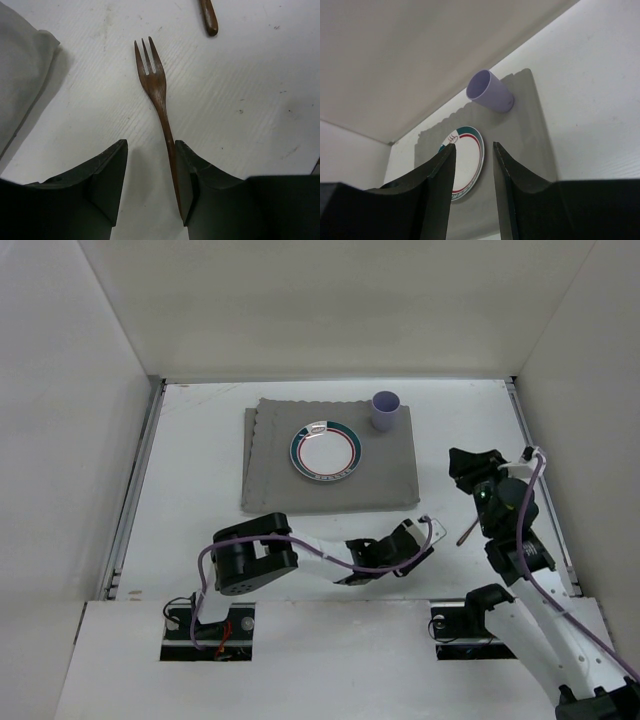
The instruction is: Set the dinner table for one person
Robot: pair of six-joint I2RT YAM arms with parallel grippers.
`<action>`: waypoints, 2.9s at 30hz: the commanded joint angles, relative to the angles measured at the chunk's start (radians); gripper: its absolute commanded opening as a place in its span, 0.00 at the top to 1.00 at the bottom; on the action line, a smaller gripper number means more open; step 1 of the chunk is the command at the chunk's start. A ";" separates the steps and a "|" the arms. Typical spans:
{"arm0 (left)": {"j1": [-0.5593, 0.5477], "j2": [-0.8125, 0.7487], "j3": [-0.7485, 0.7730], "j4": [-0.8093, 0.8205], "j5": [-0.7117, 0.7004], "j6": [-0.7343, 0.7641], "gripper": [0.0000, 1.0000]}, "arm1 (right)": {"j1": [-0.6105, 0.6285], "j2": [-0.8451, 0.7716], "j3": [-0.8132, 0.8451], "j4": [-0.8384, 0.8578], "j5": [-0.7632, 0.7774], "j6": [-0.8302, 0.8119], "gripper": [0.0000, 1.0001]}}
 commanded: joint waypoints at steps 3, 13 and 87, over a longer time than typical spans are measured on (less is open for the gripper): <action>-0.007 0.014 0.038 0.004 0.035 0.009 0.61 | 0.005 -0.014 0.020 0.030 0.013 0.013 0.58; -0.007 0.049 0.048 -0.023 0.070 0.008 0.84 | 0.017 -0.007 0.055 0.026 -0.010 0.019 0.58; 0.661 -0.552 -0.338 -0.002 -0.233 -0.191 0.61 | 0.186 0.173 0.131 0.055 0.012 -0.100 0.69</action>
